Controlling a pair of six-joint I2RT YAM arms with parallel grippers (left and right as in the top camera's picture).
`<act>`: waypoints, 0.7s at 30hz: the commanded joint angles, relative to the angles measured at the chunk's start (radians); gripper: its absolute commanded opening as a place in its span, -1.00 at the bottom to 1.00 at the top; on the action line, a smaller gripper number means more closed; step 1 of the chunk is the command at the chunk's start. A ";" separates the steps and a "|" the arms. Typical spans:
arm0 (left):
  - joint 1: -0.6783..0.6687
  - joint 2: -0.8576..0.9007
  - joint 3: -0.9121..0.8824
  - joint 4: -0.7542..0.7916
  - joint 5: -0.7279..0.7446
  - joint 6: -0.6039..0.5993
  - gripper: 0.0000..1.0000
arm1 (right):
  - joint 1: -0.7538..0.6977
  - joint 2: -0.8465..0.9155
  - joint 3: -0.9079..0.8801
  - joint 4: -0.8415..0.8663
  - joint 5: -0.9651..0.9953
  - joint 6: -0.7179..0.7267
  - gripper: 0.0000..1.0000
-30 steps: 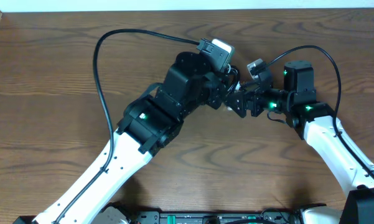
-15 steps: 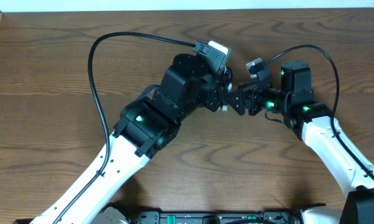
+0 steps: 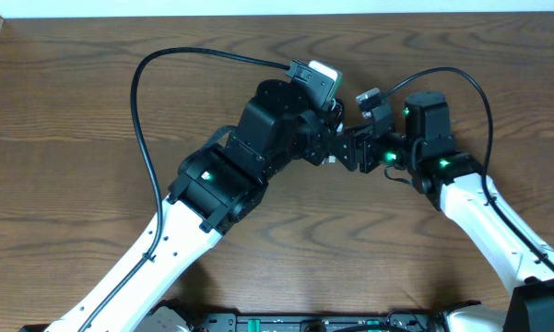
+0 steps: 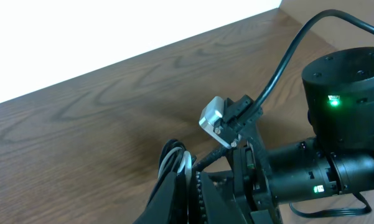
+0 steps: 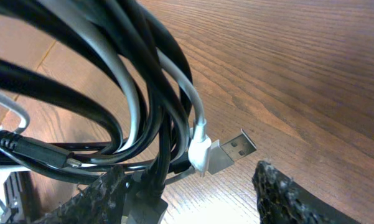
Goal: Untangle cables
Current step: 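Bring the held coil to the right gripper and grasp a cable strand, then pull the grippers apart to stretch the cables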
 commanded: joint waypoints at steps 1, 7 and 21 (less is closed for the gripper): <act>-0.003 -0.024 0.012 0.006 -0.002 -0.010 -0.85 | 0.020 0.000 -0.005 0.006 0.030 0.016 0.00; -0.003 -0.025 0.012 0.005 -0.002 -0.010 -0.85 | 0.047 0.003 -0.005 0.013 0.046 0.016 -0.24; -0.003 -0.025 0.012 -0.018 -0.075 -0.004 -0.85 | 0.047 0.018 -0.005 -0.048 0.230 0.113 -0.98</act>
